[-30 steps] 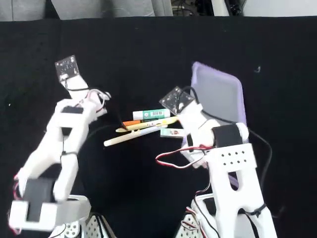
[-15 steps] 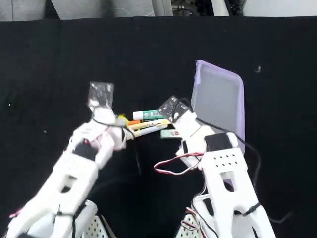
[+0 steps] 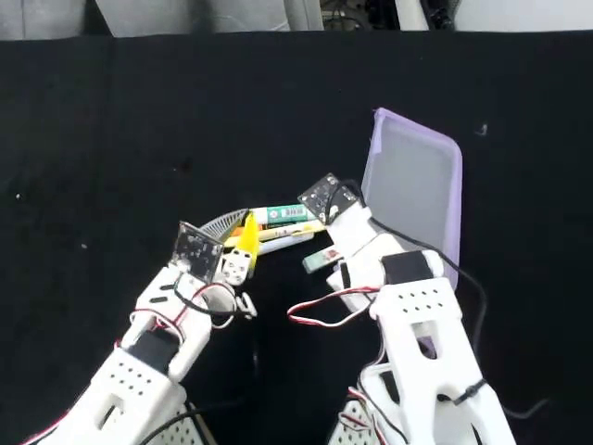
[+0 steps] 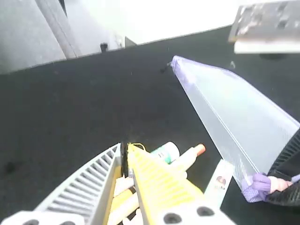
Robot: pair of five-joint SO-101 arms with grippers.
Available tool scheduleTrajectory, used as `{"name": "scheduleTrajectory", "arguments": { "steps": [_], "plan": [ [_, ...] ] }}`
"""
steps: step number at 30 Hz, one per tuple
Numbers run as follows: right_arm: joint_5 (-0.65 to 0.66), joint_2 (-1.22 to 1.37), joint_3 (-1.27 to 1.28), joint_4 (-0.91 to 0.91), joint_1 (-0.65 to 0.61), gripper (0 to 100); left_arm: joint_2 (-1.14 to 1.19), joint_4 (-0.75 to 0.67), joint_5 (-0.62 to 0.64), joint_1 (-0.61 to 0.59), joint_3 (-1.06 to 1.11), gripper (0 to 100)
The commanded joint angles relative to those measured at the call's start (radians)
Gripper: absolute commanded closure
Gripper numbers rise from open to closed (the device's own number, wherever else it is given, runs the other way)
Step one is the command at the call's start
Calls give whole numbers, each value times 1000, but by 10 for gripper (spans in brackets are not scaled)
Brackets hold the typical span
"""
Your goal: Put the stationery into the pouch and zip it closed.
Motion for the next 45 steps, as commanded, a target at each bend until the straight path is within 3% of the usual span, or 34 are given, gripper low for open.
{"name": "scheduleTrajectory", "arguments": {
  "steps": [1, 7, 13, 22, 31, 34, 42, 45],
  "plan": [
    [-8, -33, -4, 2, -15, 987, -77, 74, -6, 74, 28, 960],
    [-9, -74, 21, 8, -127, 987, -83, 215, -14, 262, 28, 960],
    [-77, -338, 76, 40, -138, 987, -81, 229, -14, 268, 28, 960],
    [-78, -734, 191, 81, -163, 987, -81, 230, -14, 268, 28, 960],
    [-69, -750, 159, 127, -167, 987, -81, 219, -15, 271, 28, 959],
    [-69, -751, 131, 157, -169, 987, -81, 218, -86, 275, 28, 959],
    [-77, -751, 67, 184, -170, 987, -81, 54, -138, 282, 28, 959],
    [-78, -751, 25, 186, -170, 987, -80, 43, -135, 312, 28, 903]
  ]
}}
